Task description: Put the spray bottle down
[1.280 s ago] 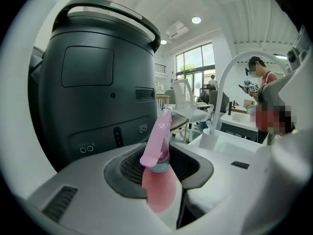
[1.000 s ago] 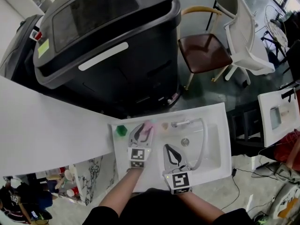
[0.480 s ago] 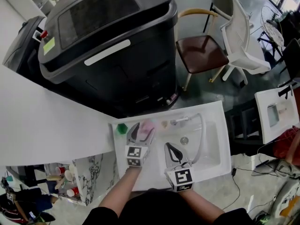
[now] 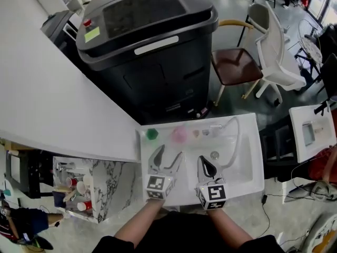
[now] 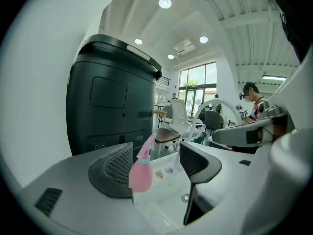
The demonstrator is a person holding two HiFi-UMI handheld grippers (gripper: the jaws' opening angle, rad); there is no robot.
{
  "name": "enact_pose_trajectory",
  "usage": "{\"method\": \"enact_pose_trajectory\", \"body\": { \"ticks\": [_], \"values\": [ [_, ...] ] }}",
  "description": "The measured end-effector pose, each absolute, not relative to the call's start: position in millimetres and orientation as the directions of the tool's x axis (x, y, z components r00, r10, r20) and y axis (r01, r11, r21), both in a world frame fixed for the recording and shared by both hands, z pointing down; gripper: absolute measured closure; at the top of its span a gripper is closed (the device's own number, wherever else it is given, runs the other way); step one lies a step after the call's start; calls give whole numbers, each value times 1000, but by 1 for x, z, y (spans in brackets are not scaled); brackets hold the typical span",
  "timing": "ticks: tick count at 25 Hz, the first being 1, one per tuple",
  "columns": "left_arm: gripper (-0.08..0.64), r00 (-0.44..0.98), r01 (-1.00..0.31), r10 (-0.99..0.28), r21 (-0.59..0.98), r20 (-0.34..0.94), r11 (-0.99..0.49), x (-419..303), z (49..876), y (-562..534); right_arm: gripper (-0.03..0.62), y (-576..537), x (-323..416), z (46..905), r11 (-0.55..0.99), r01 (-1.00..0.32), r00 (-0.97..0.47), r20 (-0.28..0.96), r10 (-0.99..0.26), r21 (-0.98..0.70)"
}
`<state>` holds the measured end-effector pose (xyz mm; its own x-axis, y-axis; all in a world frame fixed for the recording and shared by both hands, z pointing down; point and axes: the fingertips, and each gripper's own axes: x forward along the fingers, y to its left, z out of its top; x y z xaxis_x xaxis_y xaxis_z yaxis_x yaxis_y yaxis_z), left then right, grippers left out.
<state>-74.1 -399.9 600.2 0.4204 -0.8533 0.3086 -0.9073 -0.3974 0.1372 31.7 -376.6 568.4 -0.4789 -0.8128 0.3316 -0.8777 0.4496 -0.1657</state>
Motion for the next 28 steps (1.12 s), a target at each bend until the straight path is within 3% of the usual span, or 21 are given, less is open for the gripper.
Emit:
{"method": "enact_pose_trajectory", "body": {
  "ticks": [7,13,16,28],
  "values": [
    [272,522,-853,-810,168,268,-494,-74,557,-288,594,-301,16,541,454,-876,-482,297,-824,-162],
    [395,505,-859,-837,216,209,-465,-107,531,-184,594,-206,-15,537,479,-863,-505,300,-810,-160],
    [500,460,-882,-865,213,199,-420,-125,519,-138,594,-166,-26,528,493,-860,-510,286,-811,-134],
    [534,366,-925,-907,185,208,-331,-162,517,-27,595,-49,-53,522,548,-834,-540,303,-785,-67]
  ]
}}
